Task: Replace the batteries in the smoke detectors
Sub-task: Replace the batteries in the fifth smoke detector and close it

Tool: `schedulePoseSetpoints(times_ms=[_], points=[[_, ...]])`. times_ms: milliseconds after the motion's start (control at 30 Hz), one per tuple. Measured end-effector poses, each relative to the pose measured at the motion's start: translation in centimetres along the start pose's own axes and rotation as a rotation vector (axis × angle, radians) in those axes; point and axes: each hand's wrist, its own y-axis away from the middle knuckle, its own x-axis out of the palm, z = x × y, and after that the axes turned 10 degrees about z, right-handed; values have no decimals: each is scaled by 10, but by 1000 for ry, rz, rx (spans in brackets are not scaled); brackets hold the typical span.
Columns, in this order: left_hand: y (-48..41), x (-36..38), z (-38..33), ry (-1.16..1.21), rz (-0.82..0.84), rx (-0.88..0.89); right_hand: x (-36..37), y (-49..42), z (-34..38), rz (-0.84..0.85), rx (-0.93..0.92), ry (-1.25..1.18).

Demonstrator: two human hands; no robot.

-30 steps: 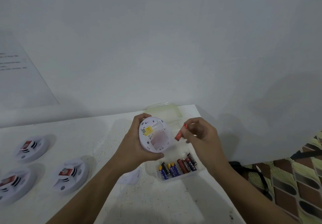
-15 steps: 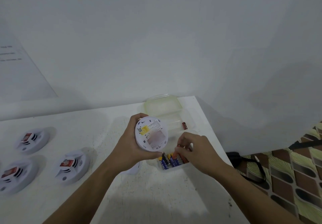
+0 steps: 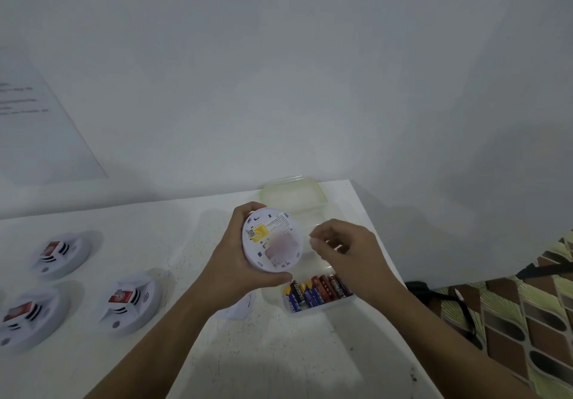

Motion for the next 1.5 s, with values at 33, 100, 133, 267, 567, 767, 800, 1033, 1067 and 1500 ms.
schedulePoseSetpoints(times_ms=[33,100,133,267,567,767,800,1033,1067,1500], points=[[-1,-1,-2,1,-6,8,1,0,9,5,-30,-53],[-1,-3,-5,-1,-15,22,6,-1,23,11,-77,-111],[-2,-4,-7,-4,-20,28,9,-2,28,-2,-91,-108],[-4,-6,-14,-18,-52,52,23,-3,37,-81,-112,-64],[-2,-2,-14,-8,-79,27,34,-11,39,-92,46,-201],[-1,-4,-7,0,-65,-23,36,-10,36,-22,25,-69],[0,-4,-7,1,-56,-28,36,-10,36,-12,11,-44],[-1,-7,-6,-68,-8,-25,36,-12,37,-67,-147,233],[-2,-7,-6,-82,0,-23,37,-12,36,-74,-166,255],[-10,-2,-2,-75,64,-42,35,-9,31,-65,-275,381]])
